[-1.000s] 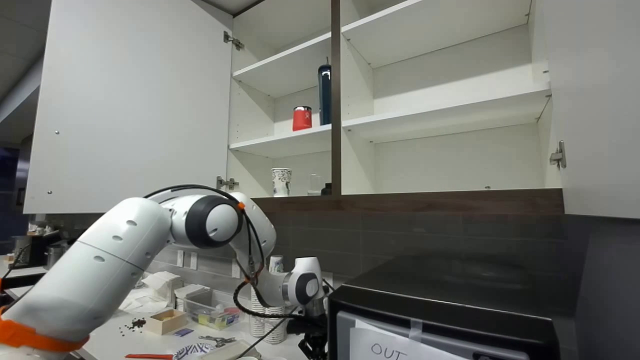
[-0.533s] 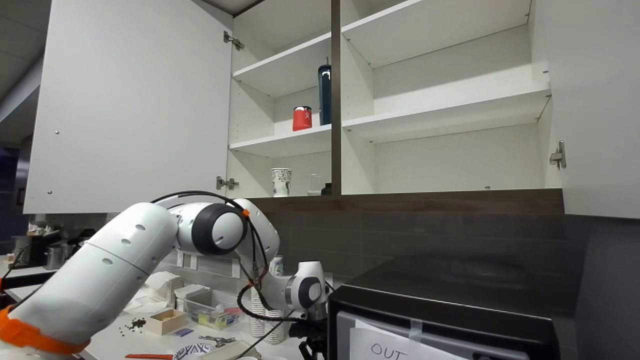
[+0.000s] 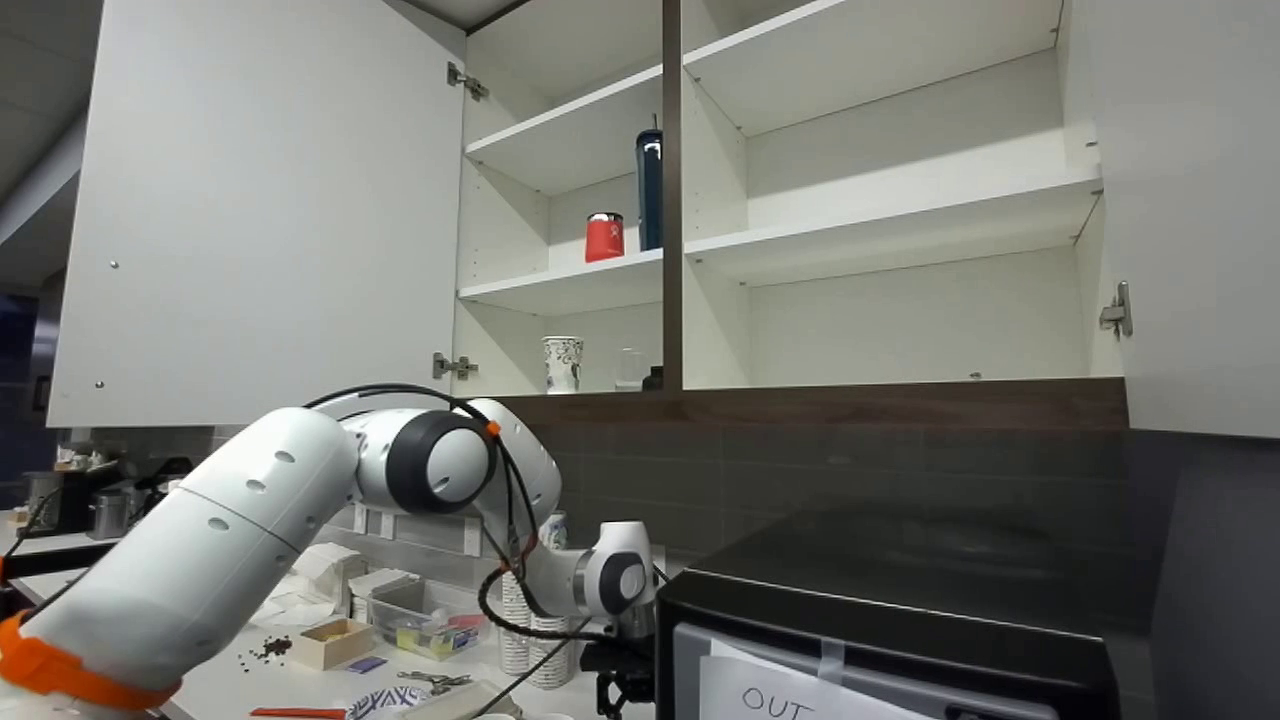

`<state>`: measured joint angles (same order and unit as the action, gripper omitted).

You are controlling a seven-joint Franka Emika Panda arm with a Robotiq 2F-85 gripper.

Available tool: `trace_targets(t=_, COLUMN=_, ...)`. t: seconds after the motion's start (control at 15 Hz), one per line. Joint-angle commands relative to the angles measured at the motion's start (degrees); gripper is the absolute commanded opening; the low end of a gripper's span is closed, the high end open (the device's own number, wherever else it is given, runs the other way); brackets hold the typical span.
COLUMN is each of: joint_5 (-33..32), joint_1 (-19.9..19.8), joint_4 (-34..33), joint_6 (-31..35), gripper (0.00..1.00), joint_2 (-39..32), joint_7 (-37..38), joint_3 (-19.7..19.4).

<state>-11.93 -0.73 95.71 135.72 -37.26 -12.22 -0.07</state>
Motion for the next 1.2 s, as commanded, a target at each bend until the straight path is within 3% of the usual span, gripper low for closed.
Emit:
trace_targets(t=0.0, joint_5=1.81, joint_1=-0.56, joint_4=-0.71, joint_6=-1.54, gripper=1.00, joint_2=0.22, joint_7=-0.63, joint_3=0.74)
trace_targets(t=0.67, joint_5=2.50, joint_1=-0.11, joint_4=3.33, joint_6=-0.84, gripper=1.00, joint_2=4.86, joint_7=0.99, joint_3=0.02)
trace_targets(t=1.13, joint_5=9.13, joint_1=-2.52, joint_4=10.30, joint_6=-0.85, gripper=1.00, joint_2=11.36, joint_7=-1.19, joint_3=2.88)
